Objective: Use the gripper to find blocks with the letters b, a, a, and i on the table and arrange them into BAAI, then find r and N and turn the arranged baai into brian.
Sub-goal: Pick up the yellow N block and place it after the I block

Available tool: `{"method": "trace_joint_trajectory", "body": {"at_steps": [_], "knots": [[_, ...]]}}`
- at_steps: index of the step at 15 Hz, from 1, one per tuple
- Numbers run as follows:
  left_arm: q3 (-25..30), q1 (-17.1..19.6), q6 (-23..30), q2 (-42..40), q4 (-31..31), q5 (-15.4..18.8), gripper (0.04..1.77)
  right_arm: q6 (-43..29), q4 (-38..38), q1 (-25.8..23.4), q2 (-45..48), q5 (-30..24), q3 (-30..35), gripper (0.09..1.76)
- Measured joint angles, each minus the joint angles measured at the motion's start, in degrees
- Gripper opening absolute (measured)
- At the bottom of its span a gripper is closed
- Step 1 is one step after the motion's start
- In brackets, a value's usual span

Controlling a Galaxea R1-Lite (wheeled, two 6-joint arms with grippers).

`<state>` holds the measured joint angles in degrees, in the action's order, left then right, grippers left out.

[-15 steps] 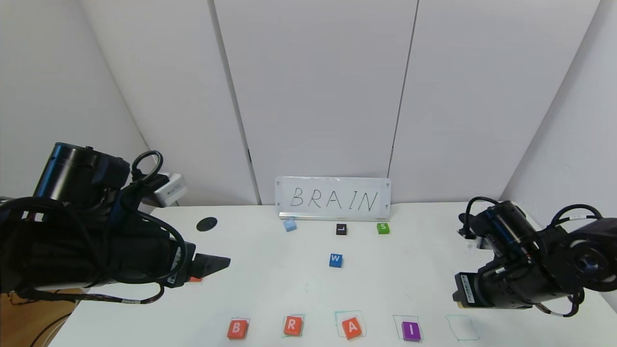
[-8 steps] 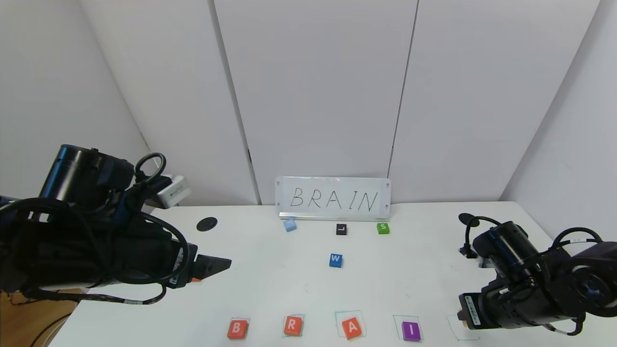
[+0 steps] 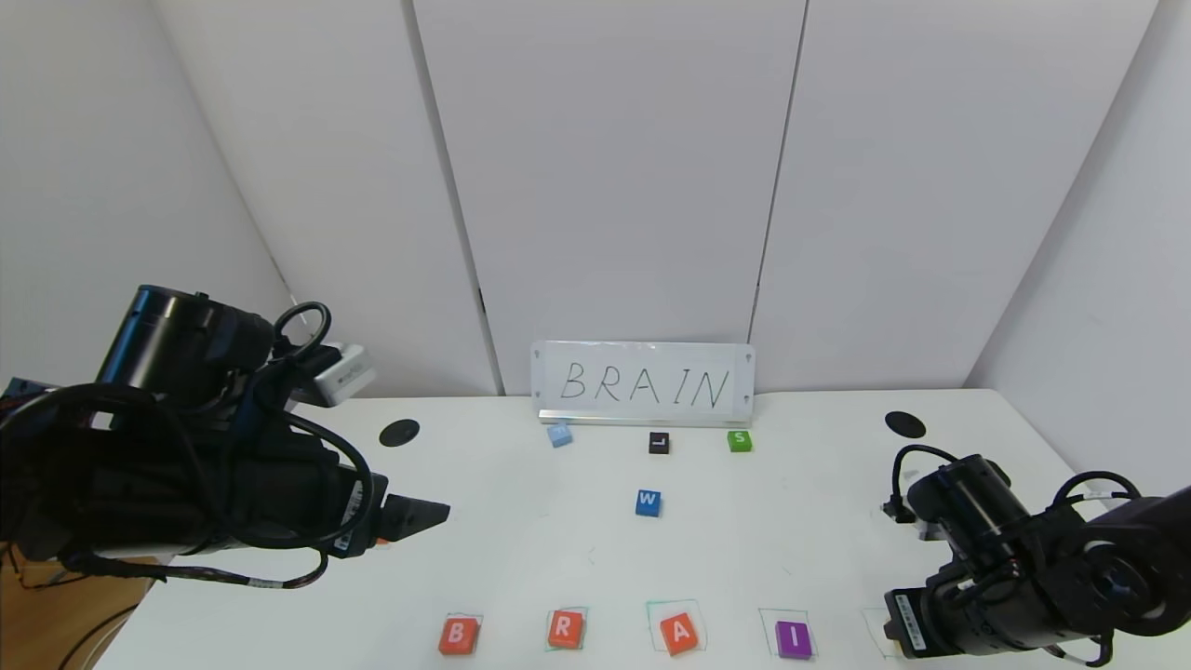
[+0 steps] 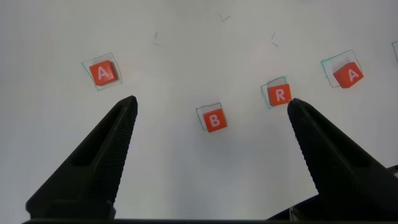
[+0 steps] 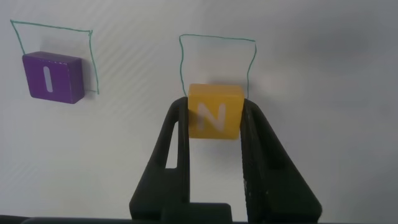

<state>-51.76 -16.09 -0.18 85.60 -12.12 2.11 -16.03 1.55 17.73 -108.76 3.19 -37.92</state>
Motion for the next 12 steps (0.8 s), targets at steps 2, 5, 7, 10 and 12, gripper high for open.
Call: {"method": "trace_joint_trajectory", "body": {"at_steps": [2,5,7,10,12], "knots": [[0.0,0.0,0.0,0.1,0.0,0.0,1.72,0.2,0.0,-0.1,-0.7,0.0,0.2,0.54],[0.0,0.0,-0.3,0.1,0.0,-0.1,1.72,0.2,0.1,-0.3,-1.7,0.1,0.3,0.54],[0.0,0.0,-0.3,0.0,0.0,-0.1,1.72,0.2,0.7,-0.3,-2.6,0.2,0.2,0.54],[0.0,0.0,-0.3,0.0,0.0,-0.1,1.72,0.2,2.9,-0.2,-3.7,0.0,0.4,0.54],[0.0,0.0,-0.3,0.0,0.0,-0.1,1.72,0.2,3.0,0.0,-4.3,0.0,0.0,0.54]]}}
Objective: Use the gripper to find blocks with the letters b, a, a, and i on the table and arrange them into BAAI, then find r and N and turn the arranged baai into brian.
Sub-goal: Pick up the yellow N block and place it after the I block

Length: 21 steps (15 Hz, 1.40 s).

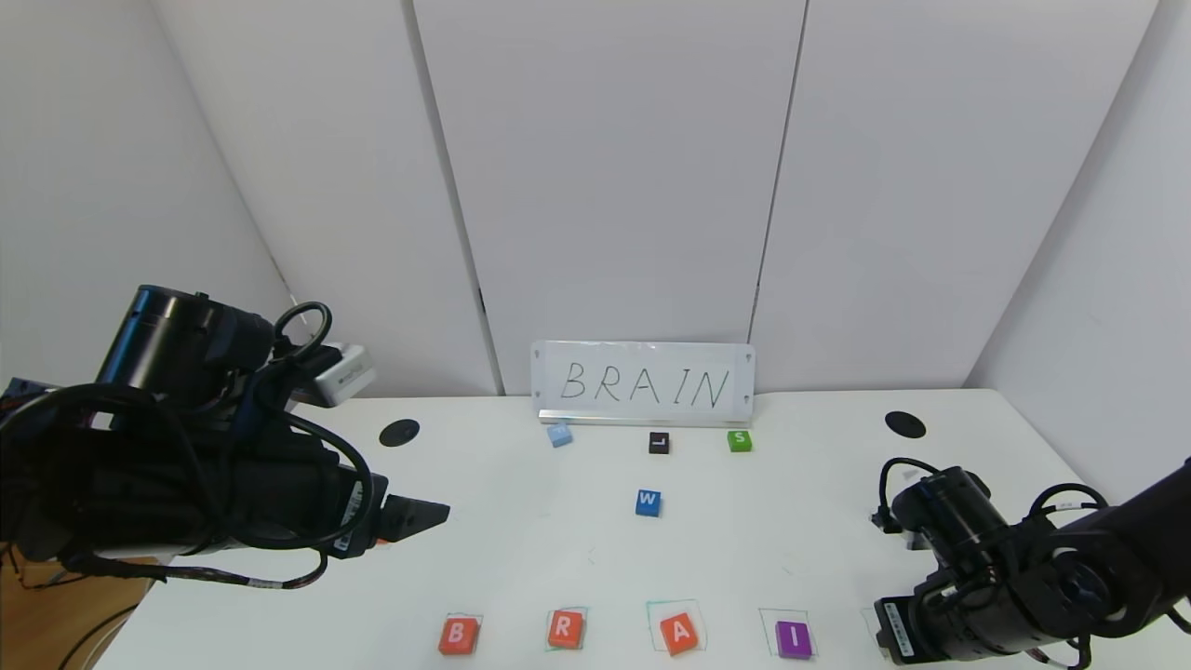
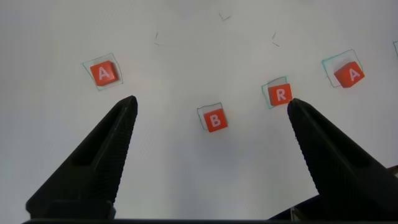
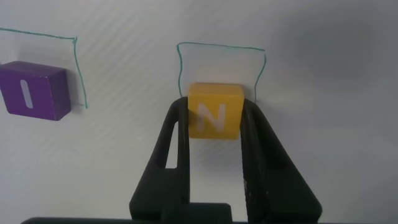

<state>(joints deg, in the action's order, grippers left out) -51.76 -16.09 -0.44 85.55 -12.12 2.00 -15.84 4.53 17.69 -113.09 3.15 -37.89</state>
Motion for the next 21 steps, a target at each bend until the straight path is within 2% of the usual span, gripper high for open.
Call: {"method": "trace_joint_trajectory", "body": {"at_steps": [21], "knots": [[0.2,0.0,0.0,0.0,0.0,0.0,1.72,0.4,0.0,-0.3,-1.7,0.1,-1.6,0.54]]}}
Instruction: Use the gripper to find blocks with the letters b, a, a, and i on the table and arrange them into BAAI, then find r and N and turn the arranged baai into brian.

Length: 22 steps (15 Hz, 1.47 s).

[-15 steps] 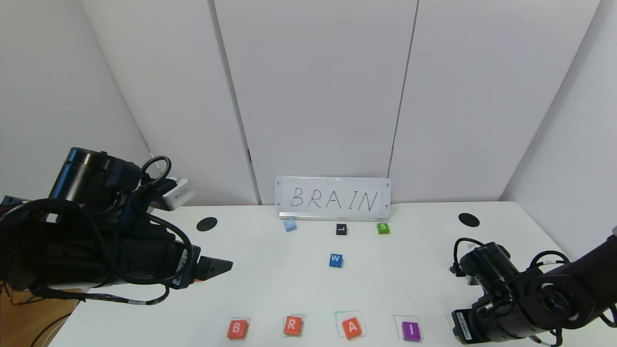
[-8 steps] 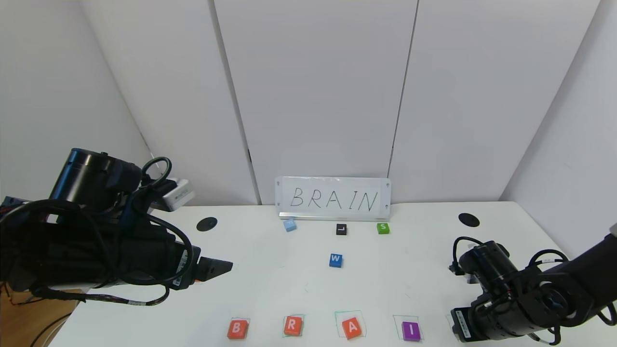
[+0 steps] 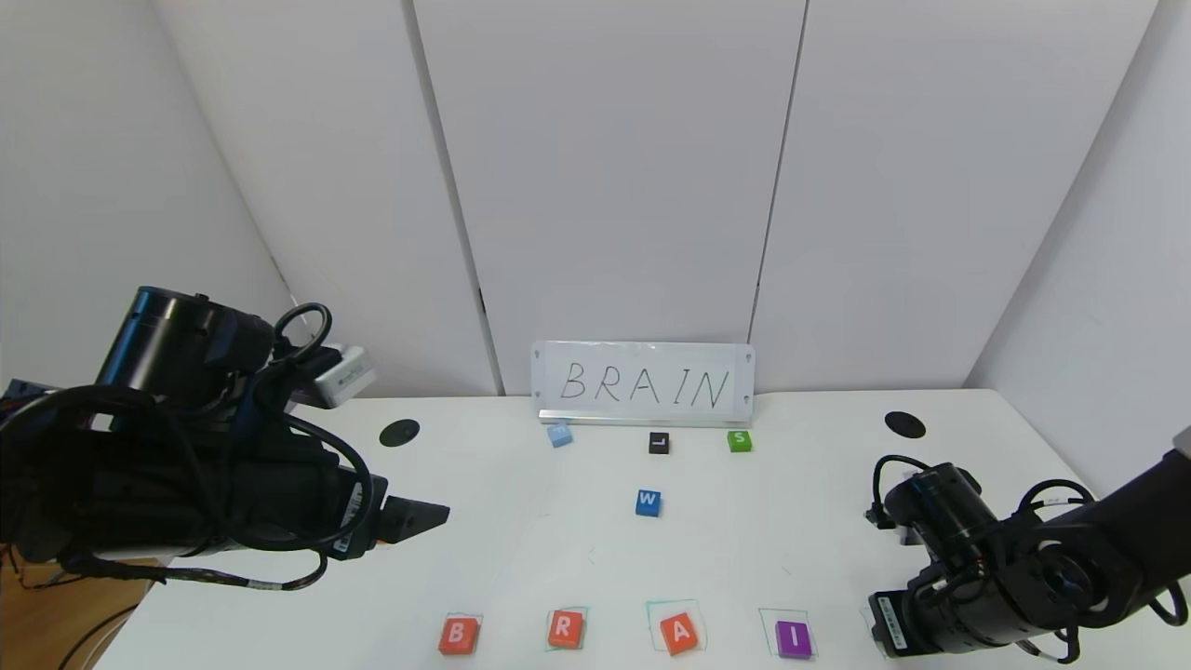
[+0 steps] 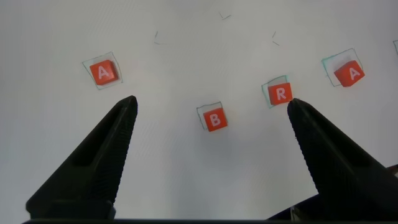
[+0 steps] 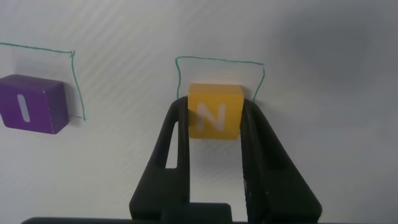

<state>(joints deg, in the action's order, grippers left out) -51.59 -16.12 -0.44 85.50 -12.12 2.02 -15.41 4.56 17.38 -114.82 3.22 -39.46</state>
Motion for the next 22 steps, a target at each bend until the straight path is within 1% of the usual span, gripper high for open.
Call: {"method": "trace_joint_trajectory", "body": {"at_steps": [4,7,11,13,16,22], "knots": [[0.1,-0.4,0.0,0.0,0.0,-0.1,1.72,0.0,0.0,-0.3,0.0,-0.1,-0.1,0.54],[0.1,-0.5,0.0,0.0,0.0,-0.1,1.72,0.0,0.0,-0.3,0.0,-0.1,-0.1,0.91],[0.1,-0.5,0.0,0.0,0.0,-0.1,1.72,0.0,0.0,-0.3,0.0,-0.1,-0.1,1.22],[0.1,-0.5,0.0,0.0,0.0,-0.1,1.72,0.0,0.0,-0.3,0.0,-0.1,-0.1,1.32],[0.1,-0.5,0.0,-0.1,0.0,-0.1,1.72,-0.1,0.0,-0.5,0.1,-0.2,-0.1,1.44],[0.2,-0.6,0.0,-0.6,-0.1,-0.2,1.72,-0.2,-0.8,-1.1,2.8,-0.3,0.0,1.58]]}}
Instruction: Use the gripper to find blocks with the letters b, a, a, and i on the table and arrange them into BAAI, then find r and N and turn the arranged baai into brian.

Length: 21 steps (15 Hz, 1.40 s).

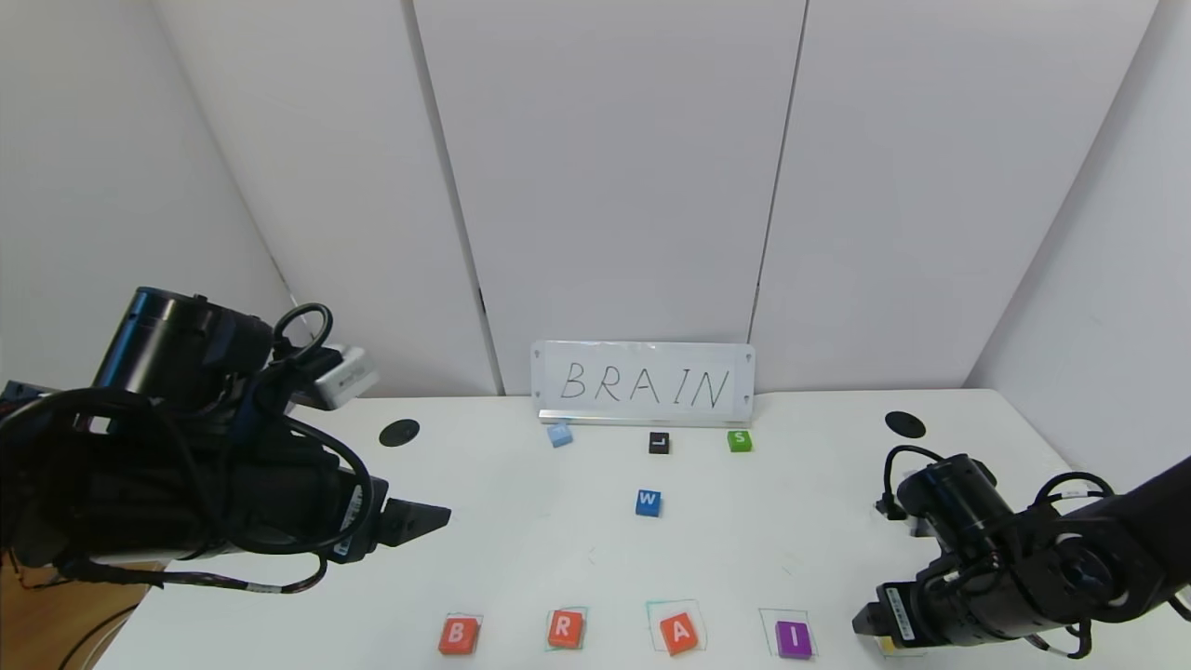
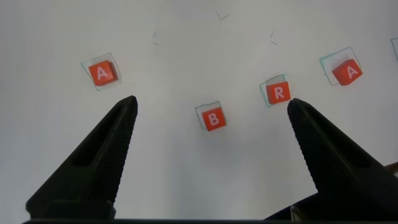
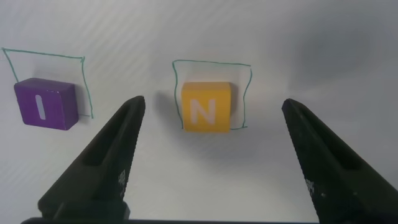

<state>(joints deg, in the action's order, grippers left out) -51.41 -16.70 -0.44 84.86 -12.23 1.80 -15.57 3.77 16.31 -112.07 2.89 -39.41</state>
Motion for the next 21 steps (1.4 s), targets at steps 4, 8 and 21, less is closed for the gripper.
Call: {"method": "trace_joint_trajectory", "body": {"at_steps": [4,8,21], "knots": [[-0.1,-1.0,0.2,-2.6,0.0,-0.1,1.72,-0.2,-0.9,-0.1,4.8,0.4,0.5,1.63],[1.8,-2.9,0.6,-7.7,-0.6,-2.7,1.72,-0.1,-7.7,-0.1,13.6,0.9,0.2,1.66],[15.2,-2.9,-1.3,-38.8,-6.6,-5.1,1.72,0.7,-37.0,0.3,54.2,7.4,-4.3,1.70]]}}
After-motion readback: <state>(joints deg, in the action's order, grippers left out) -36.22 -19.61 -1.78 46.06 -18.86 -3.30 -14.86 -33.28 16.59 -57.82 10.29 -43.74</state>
